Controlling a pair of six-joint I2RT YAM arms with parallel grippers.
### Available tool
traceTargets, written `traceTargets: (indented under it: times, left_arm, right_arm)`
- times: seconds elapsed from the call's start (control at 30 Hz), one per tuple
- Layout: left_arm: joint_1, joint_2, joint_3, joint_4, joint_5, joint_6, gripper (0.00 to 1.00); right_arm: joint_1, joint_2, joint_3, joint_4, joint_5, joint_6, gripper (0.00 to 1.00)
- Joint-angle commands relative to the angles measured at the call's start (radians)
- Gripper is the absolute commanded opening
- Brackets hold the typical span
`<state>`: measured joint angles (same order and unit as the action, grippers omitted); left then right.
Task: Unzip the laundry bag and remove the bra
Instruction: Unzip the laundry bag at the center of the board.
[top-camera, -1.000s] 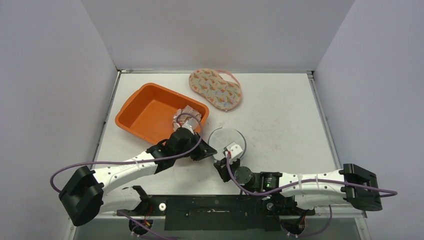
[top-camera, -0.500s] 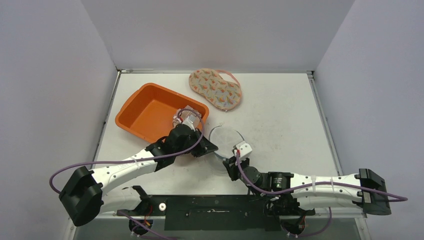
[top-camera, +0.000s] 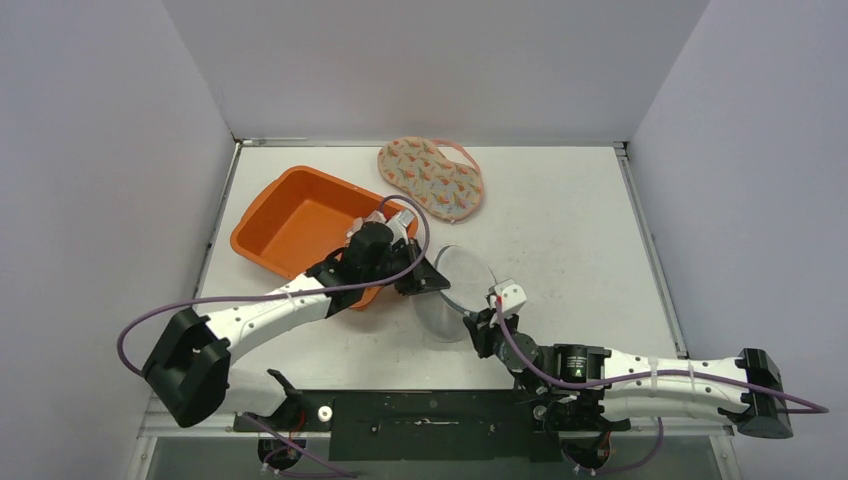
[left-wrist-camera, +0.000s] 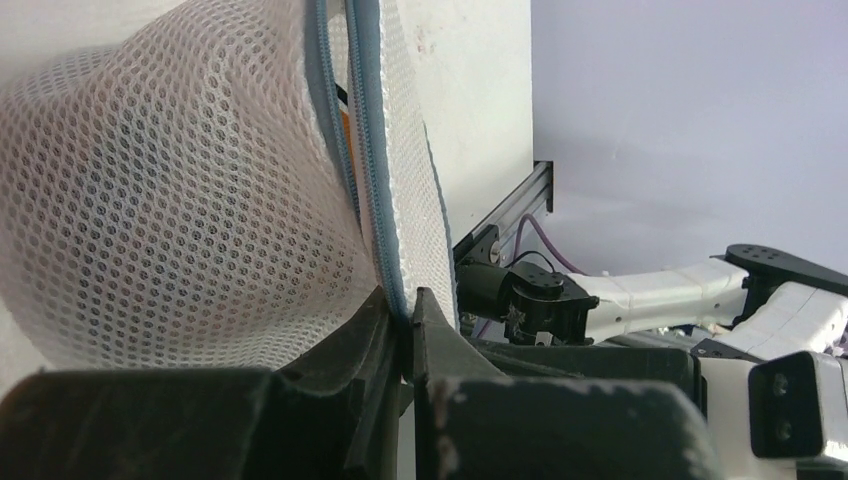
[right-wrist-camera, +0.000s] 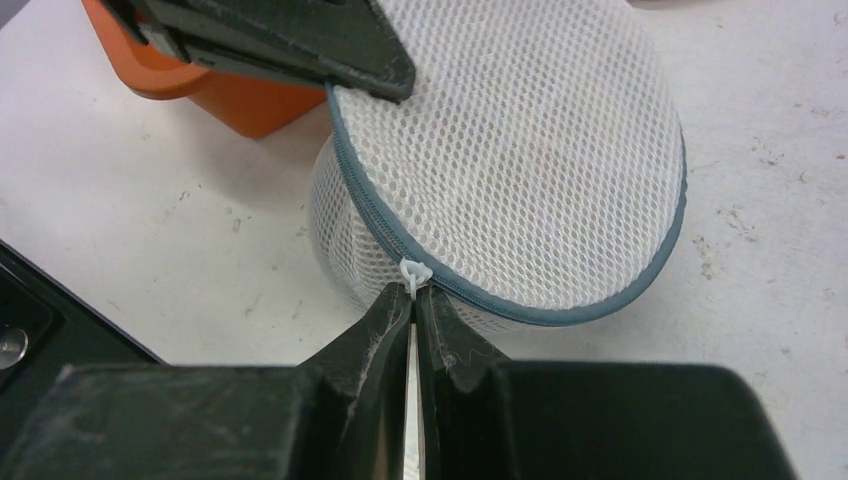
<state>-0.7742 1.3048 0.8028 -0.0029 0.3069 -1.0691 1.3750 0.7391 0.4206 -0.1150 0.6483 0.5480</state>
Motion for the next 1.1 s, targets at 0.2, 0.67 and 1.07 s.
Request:
traceTargets:
  times: [0.2,0.67,1.07]
  left_arm:
    - [0.03,0.178,0.075,0.116,0.138,0.083,0.37]
    - [0.062,-0.257,-0.132,-0.224,-0.118,-0.016,0.96]
    - [-0.037,-0.183,-0.158,0.043,-0.138,-0.141,1.0]
  right_arm:
    - [0.001,0.018,-0.03,0.079,-0.012,-0.015,0.05]
    - [-0.01,0.191,0.002,0.29,-0.082,-0.065,0.05]
    - [-0.024,0.27,0.051,0.339,-0.152,-0.083,0.05]
